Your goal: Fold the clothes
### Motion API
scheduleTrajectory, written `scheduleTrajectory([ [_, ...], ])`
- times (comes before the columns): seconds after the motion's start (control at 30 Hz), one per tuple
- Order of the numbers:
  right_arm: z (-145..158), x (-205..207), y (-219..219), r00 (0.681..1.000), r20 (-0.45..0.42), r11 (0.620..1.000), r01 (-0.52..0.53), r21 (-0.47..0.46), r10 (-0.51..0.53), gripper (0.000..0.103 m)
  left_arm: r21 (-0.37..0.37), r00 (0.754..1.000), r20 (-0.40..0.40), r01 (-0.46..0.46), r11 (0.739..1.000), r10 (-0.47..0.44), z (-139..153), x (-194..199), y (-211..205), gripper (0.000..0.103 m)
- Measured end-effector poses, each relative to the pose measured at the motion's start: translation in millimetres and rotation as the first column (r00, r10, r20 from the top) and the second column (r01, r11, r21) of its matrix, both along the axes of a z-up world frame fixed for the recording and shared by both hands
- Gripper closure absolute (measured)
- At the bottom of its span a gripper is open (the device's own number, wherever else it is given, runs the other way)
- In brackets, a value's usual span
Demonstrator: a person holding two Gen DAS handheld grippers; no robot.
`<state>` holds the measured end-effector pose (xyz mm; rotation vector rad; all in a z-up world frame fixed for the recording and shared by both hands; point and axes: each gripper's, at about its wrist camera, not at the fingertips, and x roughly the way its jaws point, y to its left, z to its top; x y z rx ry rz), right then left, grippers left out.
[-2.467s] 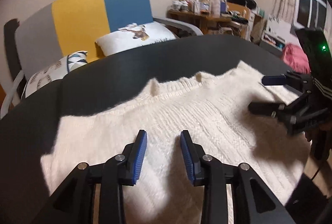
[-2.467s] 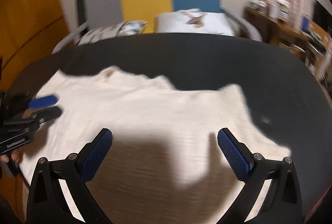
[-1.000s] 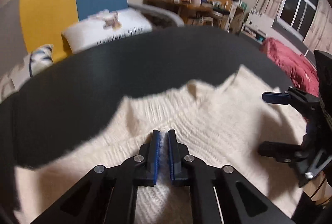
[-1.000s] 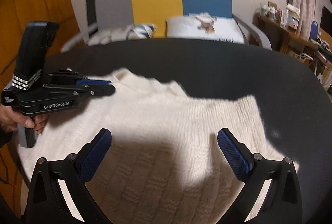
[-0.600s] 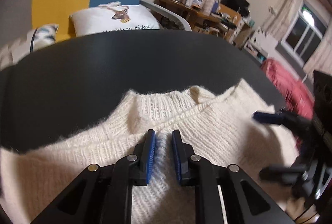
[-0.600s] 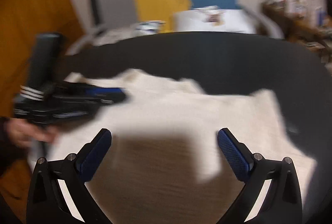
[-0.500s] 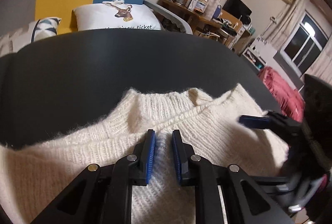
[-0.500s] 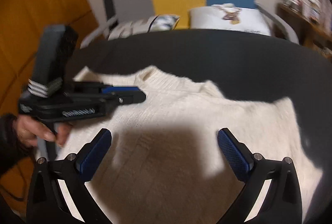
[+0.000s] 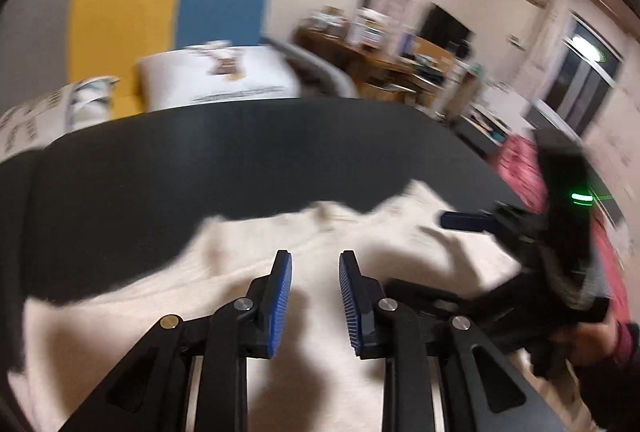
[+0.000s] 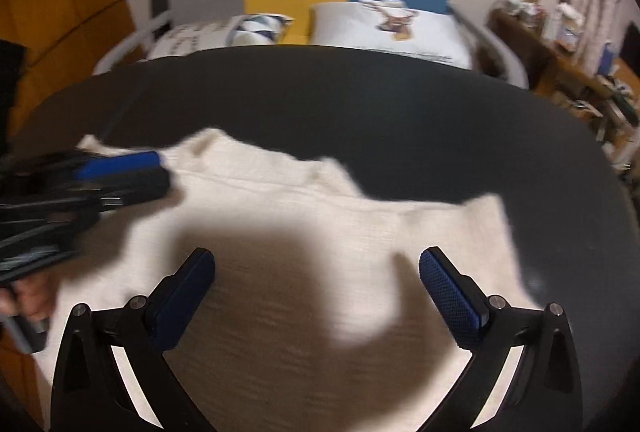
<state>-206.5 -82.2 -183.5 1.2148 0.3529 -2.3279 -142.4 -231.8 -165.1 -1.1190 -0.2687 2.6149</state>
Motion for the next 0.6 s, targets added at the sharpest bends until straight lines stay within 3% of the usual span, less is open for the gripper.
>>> scheduleTrajectory([
  [0.1, -12, -10, 12, 0.998, 0.037, 0.999, 0.042, 0.028, -0.043, 0.000, -0.045, 0.995, 0.075, 0.073, 0.996, -0.070, -16, -22, 24, 0.079],
  [0.17, -23, -14, 19, 0.995, 0.091, 0.999, 0.046, -0.016, -0.044, 0.000, -0.056, 0.989, 0.142, 0.040, 0.998, -0.032, -39, -39, 25, 0.077],
  [0.27, -28, -10, 22, 0.997, 0.063, 0.999, 0.040, -0.037, -0.038, 0.000, 0.053, 0.987, 0.157, -0.034, 0.998, 0.025, -43, -46, 12, 0.078],
  [0.43, -27, -6, 24, 0.999, 0.046, 0.998, 0.028, -0.063, -0.025, 0.000, 0.020, 0.992, 0.101, -0.078, 0.997, 0.075, -27, -21, 4, 0.078],
  [0.6, -6, 16, 21, 0.999, -0.016, 0.999, 0.033, -0.037, -0.033, 0.000, -0.043, 0.979, 0.022, -0.201, 0.979, 0.202, -5, 26, -31, 0.076],
])
